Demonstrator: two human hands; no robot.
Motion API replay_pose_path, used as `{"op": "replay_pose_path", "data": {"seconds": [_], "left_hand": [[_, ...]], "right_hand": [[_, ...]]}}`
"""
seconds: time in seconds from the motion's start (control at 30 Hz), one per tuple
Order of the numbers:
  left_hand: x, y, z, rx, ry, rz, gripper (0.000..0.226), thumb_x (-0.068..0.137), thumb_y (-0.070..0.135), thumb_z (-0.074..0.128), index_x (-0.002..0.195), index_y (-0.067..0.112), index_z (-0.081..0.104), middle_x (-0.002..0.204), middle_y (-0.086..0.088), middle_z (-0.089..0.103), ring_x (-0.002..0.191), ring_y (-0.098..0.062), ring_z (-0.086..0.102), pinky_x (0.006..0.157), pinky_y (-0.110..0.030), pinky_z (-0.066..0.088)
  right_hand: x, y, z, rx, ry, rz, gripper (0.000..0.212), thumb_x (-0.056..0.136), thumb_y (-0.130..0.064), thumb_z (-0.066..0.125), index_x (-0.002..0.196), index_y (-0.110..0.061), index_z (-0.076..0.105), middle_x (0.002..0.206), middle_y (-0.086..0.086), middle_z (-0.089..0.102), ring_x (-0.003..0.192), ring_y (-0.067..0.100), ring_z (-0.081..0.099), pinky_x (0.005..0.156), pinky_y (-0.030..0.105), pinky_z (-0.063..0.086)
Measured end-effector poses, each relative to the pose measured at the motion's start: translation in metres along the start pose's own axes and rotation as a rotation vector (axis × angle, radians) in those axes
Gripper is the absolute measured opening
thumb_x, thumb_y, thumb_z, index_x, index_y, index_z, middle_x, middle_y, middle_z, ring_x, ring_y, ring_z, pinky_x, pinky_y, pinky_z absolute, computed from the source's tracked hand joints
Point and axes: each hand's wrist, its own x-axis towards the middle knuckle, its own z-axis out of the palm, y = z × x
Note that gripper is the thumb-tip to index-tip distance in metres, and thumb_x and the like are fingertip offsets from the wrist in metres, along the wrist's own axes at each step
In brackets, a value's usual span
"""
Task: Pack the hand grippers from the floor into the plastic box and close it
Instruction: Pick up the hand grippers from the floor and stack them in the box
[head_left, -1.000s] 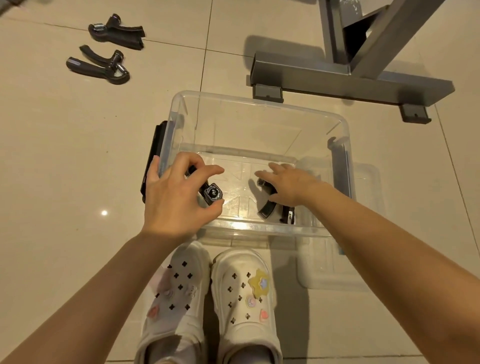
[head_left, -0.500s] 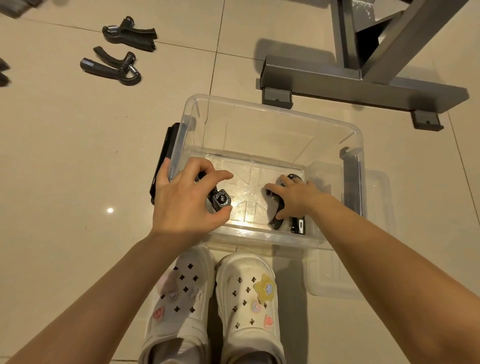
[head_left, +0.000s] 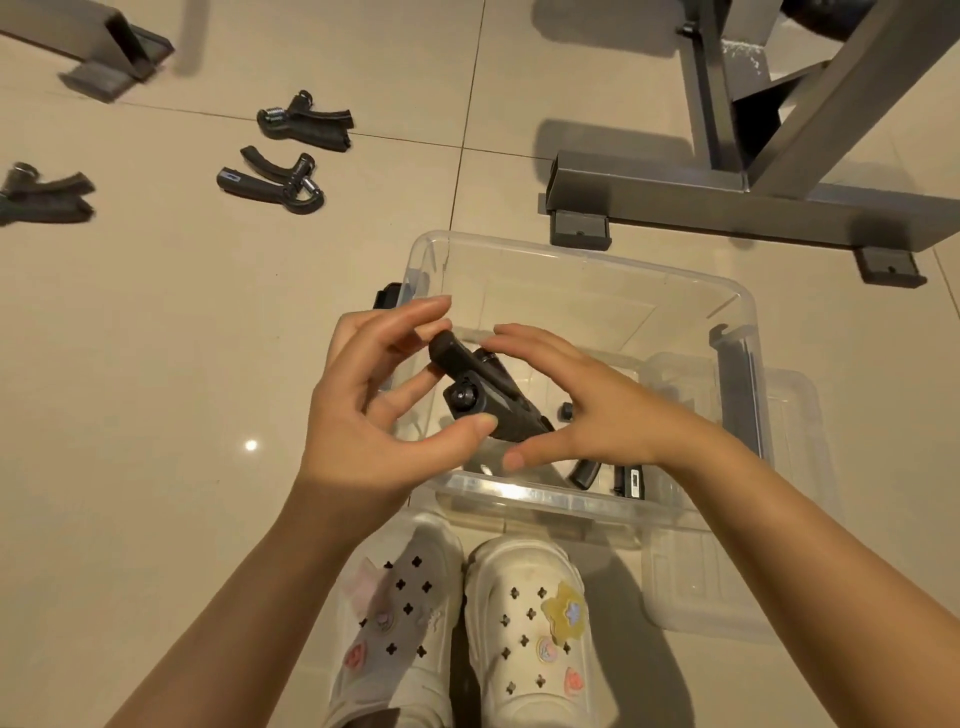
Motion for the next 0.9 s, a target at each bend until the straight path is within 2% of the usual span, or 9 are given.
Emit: {"op": "replay_pose_path", "data": {"seconds": [0.13,0.27,0.33,0.4,0.5,0.57,0.7,0.8,0.9], "left_hand": [[-0.001,0.000,-0.002,-0.093,-0.023,-0.029,0.067,0.059,0.011,0.079,0.119,0.033,0.059,0.125,-0.020,0.046,0.125,-0.027,0.050,0.097,-0.038,0.048],[-0.004,-0.004,-0.007,-0.058,-0.083,-0.075,0.068,0.062,0.013,0.078,0.122,0.034,0.056,0.126,-0.011,0.047,0.126,-0.024,0.049,0.099,-0.032,0.045],[-0.003,-0.007,-0.013,0.084,-0.127,-0.060,0.064,0.066,0.019,0.077,0.124,0.035,0.055,0.128,0.000,0.048,0.126,-0.020,0.049,0.103,-0.029,0.042],[0.002,-0.016,-0.022,0.351,-0.136,-0.013,0.060,0.071,0.030,0.074,0.127,0.036,0.051,0.135,0.010,0.044,0.132,-0.012,0.041,0.108,-0.027,0.036],[0.005,-0.038,-0.027,0.753,-0.173,0.003,0.066,0.075,0.058,0.058,0.136,0.040,0.039,0.153,0.018,0.019,0.143,-0.002,0.010,0.118,-0.039,0.010],[0.000,-0.054,-0.022,0.880,-0.188,-0.048,0.075,0.075,0.070,0.045,0.142,0.039,0.029,0.157,0.015,0.004,0.144,-0.003,-0.006,0.118,-0.042,-0.002],[-0.004,-0.070,-0.014,0.911,-0.115,-0.036,0.082,0.075,0.073,0.043,0.145,0.033,0.028,0.158,0.007,0.006,0.145,-0.007,-0.005,0.118,-0.038,-0.005],[-0.003,-0.073,-0.016,0.906,-0.092,0.020,0.082,0.076,0.070,0.047,0.145,0.029,0.029,0.158,0.002,0.013,0.146,-0.013,0.002,0.118,-0.042,-0.001],[-0.004,-0.075,-0.014,0.901,-0.077,0.057,0.077,0.078,0.067,0.049,0.142,0.026,0.037,0.157,-0.001,0.017,0.146,-0.017,0.006,0.118,-0.048,0.003]], "right_hand": [[0.003,0.002,-0.003,0.041,-0.003,-0.031,0.095,0.064,-0.043,0.083,0.142,-0.042,0.029,0.147,-0.025,0.027,0.134,-0.009,0.024,0.108,0.013,0.022],[0.005,0.006,-0.002,-0.063,-0.019,-0.023,0.096,0.061,-0.043,0.086,0.140,-0.040,0.032,0.140,-0.023,0.035,0.126,-0.007,0.034,0.094,0.007,0.030],[0.006,0.009,0.002,-0.118,-0.018,0.001,0.096,0.062,-0.043,0.085,0.140,-0.040,0.030,0.140,-0.020,0.035,0.125,-0.004,0.035,0.086,0.007,0.032],[0.007,0.014,0.005,-0.110,-0.013,0.054,0.094,0.062,-0.044,0.084,0.139,-0.039,0.031,0.138,-0.017,0.036,0.122,0.000,0.037,0.087,0.013,0.035],[0.012,0.021,0.006,-0.106,0.012,0.184,0.091,0.062,-0.048,0.082,0.138,-0.038,0.033,0.136,-0.011,0.035,0.122,0.008,0.039,0.098,0.030,0.040],[0.019,0.024,0.011,-0.143,0.043,0.307,0.092,0.060,-0.055,0.080,0.137,-0.035,0.033,0.132,-0.005,0.040,0.118,0.014,0.044,0.093,0.035,0.042],[0.037,0.025,0.034,-0.504,0.104,0.497,0.089,0.063,-0.072,0.067,0.130,-0.022,0.037,0.115,0.008,0.050,0.103,0.026,0.051,0.077,0.035,0.041],[0.051,0.026,0.050,-0.826,0.007,0.573,0.082,0.069,-0.079,0.053,0.122,-0.017,0.036,0.098,0.008,0.054,0.091,0.027,0.052,0.071,0.035,0.034],[0.059,0.030,0.052,-0.894,-0.056,0.617,0.067,0.084,-0.073,0.038,0.119,-0.016,0.040,0.093,0.005,0.059,0.088,0.027,0.057,0.071,0.036,0.033]]}}
